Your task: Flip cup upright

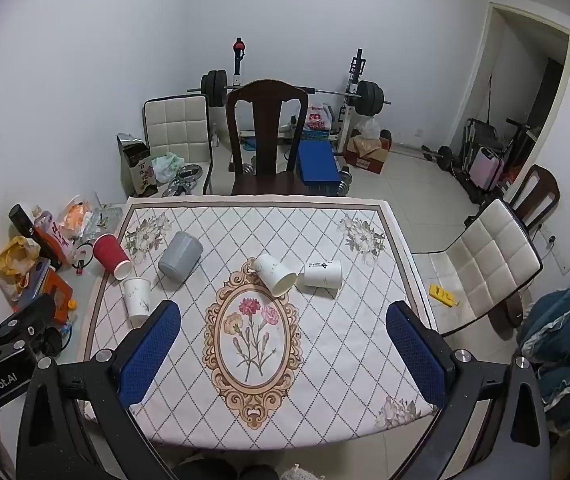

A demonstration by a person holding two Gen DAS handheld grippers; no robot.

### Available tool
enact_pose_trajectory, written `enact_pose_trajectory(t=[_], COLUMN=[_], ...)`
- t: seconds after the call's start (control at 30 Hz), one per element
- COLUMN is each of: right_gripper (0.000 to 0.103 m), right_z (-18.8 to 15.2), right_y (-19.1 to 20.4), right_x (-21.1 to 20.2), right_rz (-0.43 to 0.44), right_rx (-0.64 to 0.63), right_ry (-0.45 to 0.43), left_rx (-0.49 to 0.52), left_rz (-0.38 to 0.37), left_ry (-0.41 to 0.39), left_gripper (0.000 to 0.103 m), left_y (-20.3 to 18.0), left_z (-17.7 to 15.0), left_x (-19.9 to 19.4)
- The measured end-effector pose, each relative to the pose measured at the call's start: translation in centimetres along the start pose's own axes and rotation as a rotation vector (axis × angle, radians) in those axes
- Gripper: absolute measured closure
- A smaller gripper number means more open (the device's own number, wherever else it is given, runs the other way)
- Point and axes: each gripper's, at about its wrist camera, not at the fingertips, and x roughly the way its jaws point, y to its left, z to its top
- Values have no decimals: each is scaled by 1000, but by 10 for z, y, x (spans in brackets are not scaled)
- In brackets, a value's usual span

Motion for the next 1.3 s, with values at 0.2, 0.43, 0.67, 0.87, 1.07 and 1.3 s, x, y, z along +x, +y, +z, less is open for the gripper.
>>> enact_pose_trajectory(t=[0.2,0.43,0.67,0.87,1.07,1.3], right_gripper=[0,0,0,0,0,0], right_z=[0,-2,2,2,2,1], right_y=[2,-5,-8,-8,-9,-11], right_x=[-1,-4,-5,-6,-6,-7], right_rz=[6,2,-9,-14,-11,-16], right_rx=[1,-2,-6,-4,-5,-5], right_ry=[9,10,16,16,15,18], left_rx=[2,5,6,12,12,13], left_rz=[-2,-10,-6,-10,-9,-8], left_ry=[-3,0,-4,-7,-8,-8], left_gripper=[0,0,0,0,0,0], left_y=[1,-3,-8,-8,-8,-9], left_z=[0,8,12,11,10,9], left_x=[-1,-4,-3,-4,-4,-4])
